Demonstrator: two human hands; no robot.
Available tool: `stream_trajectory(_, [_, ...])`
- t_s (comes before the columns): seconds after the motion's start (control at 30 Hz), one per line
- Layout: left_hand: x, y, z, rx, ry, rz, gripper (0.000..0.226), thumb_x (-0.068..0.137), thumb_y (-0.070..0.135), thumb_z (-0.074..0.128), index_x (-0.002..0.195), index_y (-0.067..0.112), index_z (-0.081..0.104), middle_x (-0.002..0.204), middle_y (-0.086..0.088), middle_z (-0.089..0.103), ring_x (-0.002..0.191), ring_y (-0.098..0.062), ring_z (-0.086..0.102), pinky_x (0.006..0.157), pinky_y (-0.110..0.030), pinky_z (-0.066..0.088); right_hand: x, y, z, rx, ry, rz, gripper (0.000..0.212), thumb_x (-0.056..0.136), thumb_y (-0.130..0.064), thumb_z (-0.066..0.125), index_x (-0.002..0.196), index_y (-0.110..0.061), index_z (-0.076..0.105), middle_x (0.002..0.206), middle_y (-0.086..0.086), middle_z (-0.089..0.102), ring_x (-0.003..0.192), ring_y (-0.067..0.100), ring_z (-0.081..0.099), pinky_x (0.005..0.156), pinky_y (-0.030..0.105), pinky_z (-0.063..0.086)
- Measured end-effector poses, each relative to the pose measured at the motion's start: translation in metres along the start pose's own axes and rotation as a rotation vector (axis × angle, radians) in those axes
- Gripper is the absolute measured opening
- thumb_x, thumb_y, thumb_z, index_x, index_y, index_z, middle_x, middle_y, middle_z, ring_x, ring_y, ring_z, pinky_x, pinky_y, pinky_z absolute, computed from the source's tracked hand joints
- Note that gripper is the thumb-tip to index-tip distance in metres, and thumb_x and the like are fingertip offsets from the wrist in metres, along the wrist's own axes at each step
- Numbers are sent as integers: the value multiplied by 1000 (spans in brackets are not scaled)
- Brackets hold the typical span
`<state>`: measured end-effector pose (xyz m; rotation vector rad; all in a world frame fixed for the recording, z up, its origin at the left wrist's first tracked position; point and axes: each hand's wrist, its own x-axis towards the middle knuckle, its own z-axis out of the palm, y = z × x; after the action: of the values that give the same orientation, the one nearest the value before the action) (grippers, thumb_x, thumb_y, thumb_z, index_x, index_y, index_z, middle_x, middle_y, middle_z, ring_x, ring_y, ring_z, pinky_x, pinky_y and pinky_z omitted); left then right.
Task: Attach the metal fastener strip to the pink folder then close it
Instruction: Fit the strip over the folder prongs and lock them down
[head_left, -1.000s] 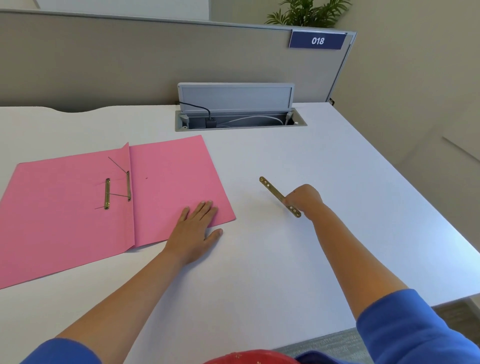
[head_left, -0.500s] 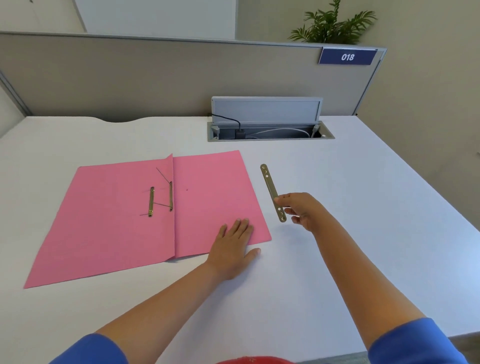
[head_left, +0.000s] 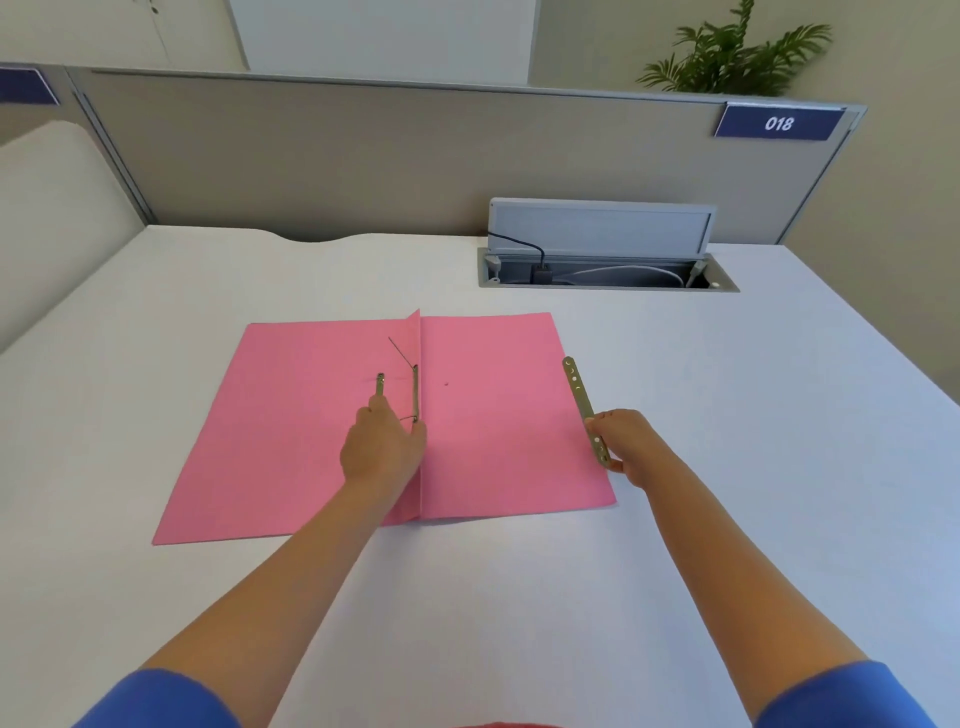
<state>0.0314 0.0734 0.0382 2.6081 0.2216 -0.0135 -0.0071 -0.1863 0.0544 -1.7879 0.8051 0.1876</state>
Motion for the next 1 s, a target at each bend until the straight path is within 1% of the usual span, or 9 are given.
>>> stream_trajectory(0.17, [1, -4, 6, 51, -25, -5, 49, 81, 44, 54, 108, 3, 51, 106, -18, 58, 97, -38, 59, 70, -37, 44, 2, -2, 4, -41, 22, 3, 4, 86, -5, 46, 86, -8, 49, 73, 7, 41, 63, 18, 37, 57, 26, 31])
stream_trajectory(0.3, [-6, -10, 12, 99, -42, 22, 49, 83, 45, 54, 108, 3, 53, 110, -18, 54, 98, -40, 57, 73, -39, 46, 3, 2, 3, -76, 23, -31, 5, 87, -8, 50, 82, -7, 52, 68, 6, 41, 58, 17, 35, 54, 25, 29])
stream_trajectory(0.5, [-7, -13, 12, -39, -93, 95, 12, 80, 21, 51, 81, 9, 50, 90, -17, 64, 86, -37, 57, 63, -33, 39, 0, 8, 3, -25, 44, -34, 6, 84, -5, 56, 80, -9, 55, 68, 6, 43, 61, 18, 38, 56, 25, 30])
stream_trajectory(0.57, [-7, -11, 10, -65, -111, 134, 5, 77, 12, 51, 80, 8, 52, 88, -17, 65, 86, -37, 58, 63, -33, 41, -2, 8, 2, -26, 51, -28, 5, 83, -5, 58, 80, -7, 57, 71, 8, 44, 64, 20, 40, 56, 25, 31])
stream_trajectory(0.67, [-8, -6, 11, -44, -162, 168, 14, 74, 4, 50, 85, 2, 58, 93, -19, 66, 89, -37, 59, 67, -34, 44, -5, 9, -3, -72, 51, 1, 5, 81, -7, 60, 86, -7, 61, 78, 11, 45, 68, 21, 43, 56, 26, 31])
stream_trajectory(0.77, [-14, -2, 14, -27, -214, 180, 15, 73, 2, 49, 84, 1, 60, 92, -20, 64, 80, -34, 56, 61, -31, 42, -9, 14, -11, -129, 48, 20, 11, 79, -5, 60, 90, -6, 64, 84, 12, 46, 74, 23, 44, 61, 29, 33])
stream_trajectory(0.87, [-23, 2, 16, -41, -247, 225, 10, 70, 1, 48, 74, 6, 56, 82, -17, 60, 69, -29, 50, 56, -29, 40, -12, 24, -23, -175, 71, 39, 26, 78, -3, 61, 100, 9, 67, 82, 12, 45, 72, 22, 43, 56, 27, 30])
stream_trajectory(0.97, [-39, 6, 19, -87, -300, 255, 10, 66, 1, 50, 68, 10, 51, 73, -12, 58, 64, -29, 53, 53, -28, 44, -22, 28, -36, -249, 94, 61, 4, 76, -3, 60, 78, -6, 57, 71, 10, 40, 61, 19, 38, 53, 26, 26])
stream_trajectory(1.0, [-45, 7, 20, -102, -316, 267, 11, 66, 1, 50, 65, 12, 49, 71, -10, 57, 64, -28, 53, 54, -28, 44, -23, 30, -41, -270, 98, 74, 9, 76, -4, 60, 74, -6, 52, 67, 9, 40, 58, 19, 38, 52, 26, 26])
